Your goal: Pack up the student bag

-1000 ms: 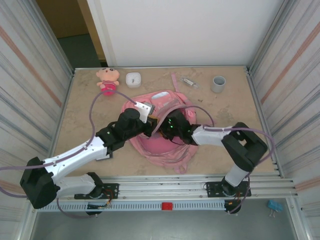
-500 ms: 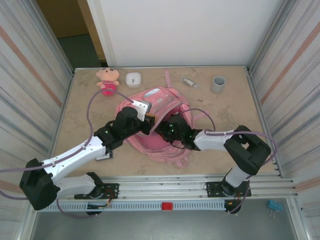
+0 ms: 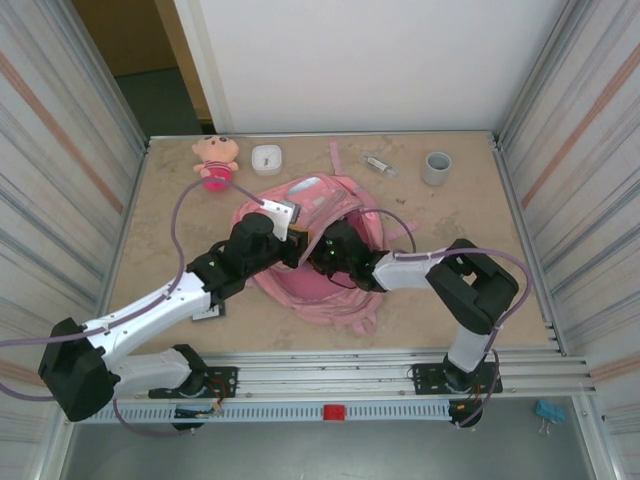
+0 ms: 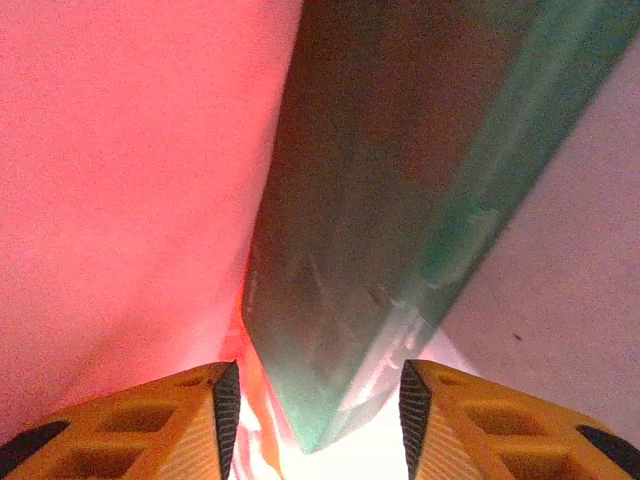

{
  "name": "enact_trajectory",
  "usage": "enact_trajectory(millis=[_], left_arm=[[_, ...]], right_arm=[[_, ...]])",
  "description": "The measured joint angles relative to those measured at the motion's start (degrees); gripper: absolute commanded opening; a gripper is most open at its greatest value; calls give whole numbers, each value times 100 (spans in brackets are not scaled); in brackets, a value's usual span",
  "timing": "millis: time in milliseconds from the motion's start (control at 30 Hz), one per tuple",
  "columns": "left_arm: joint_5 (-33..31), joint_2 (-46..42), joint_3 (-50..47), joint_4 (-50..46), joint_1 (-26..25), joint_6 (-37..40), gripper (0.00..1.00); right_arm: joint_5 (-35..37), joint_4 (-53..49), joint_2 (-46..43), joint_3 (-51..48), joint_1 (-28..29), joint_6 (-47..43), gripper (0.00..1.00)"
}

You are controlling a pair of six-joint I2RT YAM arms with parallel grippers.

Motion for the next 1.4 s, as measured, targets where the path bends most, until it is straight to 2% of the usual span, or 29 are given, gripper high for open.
enact_trajectory(millis=[100, 233, 400, 467, 533, 567, 633, 667, 700, 767, 900, 1200, 1400], left_arm=[[22, -20, 0, -70, 79, -114, 2], [44, -26, -4, -125, 90, -267, 2], [131, -15, -79, -118, 92, -428, 3], [184, 37, -87, -118, 96, -470, 5], [286, 122, -87, -114, 101, -505, 14], [348, 179, -87, -116, 101, -531, 23], [450, 286, -85, -157, 98, -623, 51], [476, 334, -87, -225, 101, -682, 62], [476, 365, -90, -323, 101, -745, 70], [459, 367, -107, -538, 114, -927, 79], [446, 236, -122, -1132, 304, -1491, 87], [175, -848, -756, -2511, 1325, -3580, 87], [251, -898, -1073, -2699, 1427, -3877, 84]], right_arm=[[184, -256, -579, -492, 0, -96, 51], [734, -1451, -1993, -811, 9, -391, 54], [1825, -3093, -3823, -627, 269, -1051, 61], [2168, -3637, -4288, -437, 385, -1320, 62], [2433, -4009, -4588, -282, 415, -1587, 63], [2538, -4122, -4671, -234, 415, -1700, 64], [2673, -4273, -4715, -188, 413, -1915, 64], [2706, -4339, -4690, -188, 415, -2028, 65], [2719, -4404, -4645, -188, 415, -2118, 65], [2723, -4485, -4540, -188, 415, -2269, 65], [2697, -4478, -4441, -186, 415, -2533, 67], [2507, -4343, -4124, -87, 299, -2986, 68], [2033, -4192, -3880, -87, 42, -3088, 70]])
